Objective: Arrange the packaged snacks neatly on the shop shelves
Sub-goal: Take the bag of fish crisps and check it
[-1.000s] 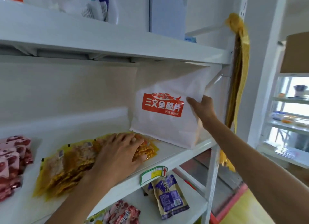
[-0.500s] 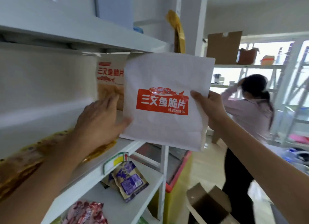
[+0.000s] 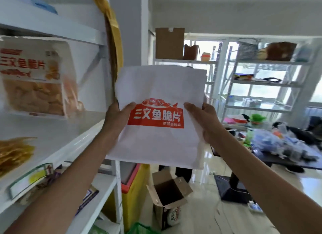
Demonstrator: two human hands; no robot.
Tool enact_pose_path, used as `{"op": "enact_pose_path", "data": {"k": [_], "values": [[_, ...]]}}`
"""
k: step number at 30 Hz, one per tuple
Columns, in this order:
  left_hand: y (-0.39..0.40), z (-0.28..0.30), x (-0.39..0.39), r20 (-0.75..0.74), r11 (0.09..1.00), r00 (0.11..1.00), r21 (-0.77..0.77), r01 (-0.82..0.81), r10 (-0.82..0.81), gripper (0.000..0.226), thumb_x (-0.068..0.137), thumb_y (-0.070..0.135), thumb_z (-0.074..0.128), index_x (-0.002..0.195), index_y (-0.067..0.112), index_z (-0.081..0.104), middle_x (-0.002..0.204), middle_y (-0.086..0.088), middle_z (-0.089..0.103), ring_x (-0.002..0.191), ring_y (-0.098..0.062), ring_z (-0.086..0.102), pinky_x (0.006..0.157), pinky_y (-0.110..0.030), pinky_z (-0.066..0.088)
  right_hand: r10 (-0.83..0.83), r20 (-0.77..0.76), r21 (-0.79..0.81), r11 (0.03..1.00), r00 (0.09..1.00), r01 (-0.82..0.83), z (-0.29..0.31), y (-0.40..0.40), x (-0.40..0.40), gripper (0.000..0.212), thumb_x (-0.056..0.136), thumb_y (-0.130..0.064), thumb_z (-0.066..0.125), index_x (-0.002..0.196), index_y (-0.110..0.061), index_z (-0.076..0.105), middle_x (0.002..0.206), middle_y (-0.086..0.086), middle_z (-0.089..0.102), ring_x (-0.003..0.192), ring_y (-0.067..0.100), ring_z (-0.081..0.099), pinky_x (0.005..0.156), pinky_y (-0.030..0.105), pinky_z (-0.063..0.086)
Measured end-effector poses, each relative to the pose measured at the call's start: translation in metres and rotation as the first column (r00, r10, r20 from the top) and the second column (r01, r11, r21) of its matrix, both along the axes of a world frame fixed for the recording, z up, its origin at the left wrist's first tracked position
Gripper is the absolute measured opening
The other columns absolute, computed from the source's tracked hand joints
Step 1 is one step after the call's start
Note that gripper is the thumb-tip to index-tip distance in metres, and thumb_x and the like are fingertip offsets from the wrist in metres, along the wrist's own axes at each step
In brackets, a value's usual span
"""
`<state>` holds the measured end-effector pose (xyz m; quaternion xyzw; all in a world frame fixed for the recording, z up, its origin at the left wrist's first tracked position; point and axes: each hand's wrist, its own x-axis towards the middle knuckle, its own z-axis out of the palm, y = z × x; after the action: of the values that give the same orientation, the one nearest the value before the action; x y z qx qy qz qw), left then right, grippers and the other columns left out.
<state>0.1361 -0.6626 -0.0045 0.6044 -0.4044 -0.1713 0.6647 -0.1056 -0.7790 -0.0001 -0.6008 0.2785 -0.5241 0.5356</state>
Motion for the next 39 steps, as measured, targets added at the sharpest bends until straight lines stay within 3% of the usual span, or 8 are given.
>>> {"op": "enact_pose_path", "data": {"k": [4,13,17,23,29,35,38,39], "values": [[-0.027,-0.024,-0.033,-0.036,0.999,0.999,-0.028,-0.017,0.016,0.012,0.103,0.037,0.063,0.113,0.030,0.066,0.108,0.008,0.075,0.097,-0.013,0.073,0.084,-0.030,0.054,-0.032,-0.105,0.022,0.999,0.994,0.035,-0.016,-0.015,-0.042,0.024,0.098,-0.021,0.072,0.117,-0.007,0.073,0.097,0.009,0.081,0.087,0.028,0.080,0.067,0.035,0.065],[-0.053,-0.065,-0.056,-0.086,1.000,0.996,-0.002,0.009,-0.009,0.006,0.099,0.042,0.068,0.099,0.037,0.065,0.100,0.014,0.074,0.090,-0.011,0.074,0.079,-0.033,0.059,0.087,-0.076,0.154,0.985,0.993,-0.075,-0.103,-0.043,-0.113,0.060,0.105,-0.068,0.035,0.142,-0.030,0.063,0.142,0.000,0.067,0.133,0.023,0.061,0.113,0.053,0.043],[-0.057,-0.093,-0.054,-0.187,0.996,0.981,0.067,0.059,-0.045,0.025,0.097,0.045,0.071,0.116,0.029,0.069,0.104,0.004,0.078,0.093,-0.021,0.076,0.081,-0.041,0.062,0.024,-0.222,0.125,0.992,0.975,0.004,-0.139,-0.023,-0.124,0.041,0.111,-0.047,0.040,0.126,-0.025,0.071,0.117,-0.001,0.078,0.111,0.022,0.073,0.087,0.034,0.057],[-0.066,-0.146,-0.050,-0.322,0.969,0.941,0.182,0.168,-0.103,0.033,0.096,0.048,0.070,0.123,0.031,0.063,0.101,0.000,0.078,0.087,-0.023,0.077,0.064,-0.035,0.060,0.028,-0.205,0.160,0.987,0.978,0.005,-0.170,0.009,-0.115,0.038,0.109,-0.039,0.051,0.105,-0.016,0.080,0.104,0.014,0.079,0.094,0.026,0.077,0.084,0.039,0.062],[-0.076,-0.179,-0.059,0.070,0.952,0.998,0.305,-0.021,0.000,0.063,0.095,0.038,0.073,0.142,0.023,0.034,0.141,-0.007,0.051,0.115,-0.020,0.062,0.081,-0.029,0.049,-0.373,-0.302,0.080,0.907,0.877,0.413,-0.206,0.027,-0.090,0.052,0.108,-0.038,0.054,0.063,-0.013,0.062,0.052,-0.008,0.058,0.050,0.003,0.054,0.053,0.024,0.045],[-0.059,-0.210,-0.149,0.016,0.891,0.944,0.334,0.307,-0.331,0.083,0.084,0.069,0.072,0.152,0.034,0.040,0.142,0.011,0.056,0.122,-0.010,0.062,0.097,-0.042,0.059,-0.555,-0.456,-0.140,0.817,0.696,0.560,-0.262,0.045,-0.057,0.040,0.107,-0.052,0.046,0.074,-0.036,0.064,0.050,-0.012,0.052,0.045,0.002,0.049,0.048,0.018,0.035],[-0.059,-0.229,-0.152,0.203,0.962,0.972,0.264,0.065,-0.122,0.021,0.102,0.045,0.062,0.099,0.025,0.067,0.092,0.011,0.074,0.083,-0.009,0.072,0.069,-0.037,0.060,-0.559,-0.479,-0.106,0.802,0.677,0.588,-0.269,0.050,-0.055,0.034,0.105,-0.059,0.042,0.083,-0.042,0.060,0.053,-0.016,0.052,0.051,-0.002,0.050,0.051,0.019,0.035],[-0.056,-0.230,-0.151,0.266,0.967,0.962,0.253,-0.015,-0.055,0.031,0.107,0.037,0.056,0.080,0.023,0.061,0.072,0.008,0.069,0.067,-0.011,0.068,0.059,-0.038,0.054,-0.555,-0.502,-0.106,0.801,0.664,0.589,-0.269,0.053,-0.056,0.035,0.105,-0.058,0.043,0.078,-0.041,0.056,0.053,-0.015,0.051,0.052,-0.001,0.049,0.052,0.022,0.034]]}}
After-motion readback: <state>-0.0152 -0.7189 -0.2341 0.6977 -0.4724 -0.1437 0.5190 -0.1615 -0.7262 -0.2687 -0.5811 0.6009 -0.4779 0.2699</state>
